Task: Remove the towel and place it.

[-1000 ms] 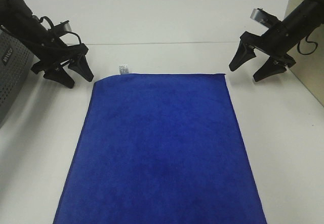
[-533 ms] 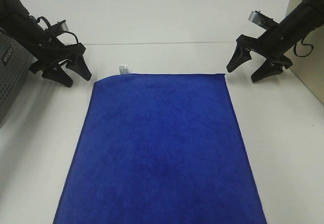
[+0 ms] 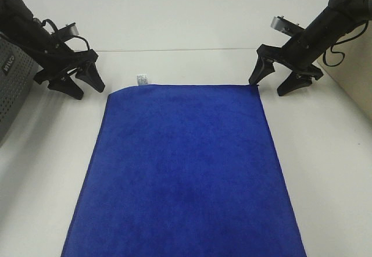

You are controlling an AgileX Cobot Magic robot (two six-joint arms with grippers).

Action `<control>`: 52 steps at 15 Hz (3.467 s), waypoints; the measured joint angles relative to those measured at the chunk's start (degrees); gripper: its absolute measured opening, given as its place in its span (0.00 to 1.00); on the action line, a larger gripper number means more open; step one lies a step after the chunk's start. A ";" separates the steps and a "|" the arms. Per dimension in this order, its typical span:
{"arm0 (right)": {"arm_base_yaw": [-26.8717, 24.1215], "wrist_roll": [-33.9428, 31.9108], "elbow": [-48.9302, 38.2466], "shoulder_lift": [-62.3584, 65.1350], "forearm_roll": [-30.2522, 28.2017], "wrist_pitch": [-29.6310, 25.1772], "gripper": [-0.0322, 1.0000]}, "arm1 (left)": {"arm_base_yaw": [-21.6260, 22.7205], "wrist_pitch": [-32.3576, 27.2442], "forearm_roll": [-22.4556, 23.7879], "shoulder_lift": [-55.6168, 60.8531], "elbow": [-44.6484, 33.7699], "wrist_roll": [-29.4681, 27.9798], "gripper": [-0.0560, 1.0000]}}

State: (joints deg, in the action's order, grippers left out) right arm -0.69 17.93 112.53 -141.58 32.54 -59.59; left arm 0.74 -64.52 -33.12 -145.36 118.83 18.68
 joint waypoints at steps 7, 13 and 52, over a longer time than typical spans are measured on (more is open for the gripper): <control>5.21 -0.63 0.17 -0.34 -1.26 0.86 0.80 | -4.76 1.26 -0.57 -0.06 0.00 0.06 0.65; 6.93 -0.74 0.17 -0.46 -1.38 1.78 0.75 | -9.91 3.55 -4.98 -1.49 0.69 0.06 0.65; 7.33 23.55 12.83 -4.18 14.78 31.40 0.05 | -10.26 34.38 9.28 -3.21 14.32 10.83 0.06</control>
State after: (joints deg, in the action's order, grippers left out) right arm 6.65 41.48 125.36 -145.76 47.33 -28.19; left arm -9.51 -30.14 -23.84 -148.57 133.16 29.51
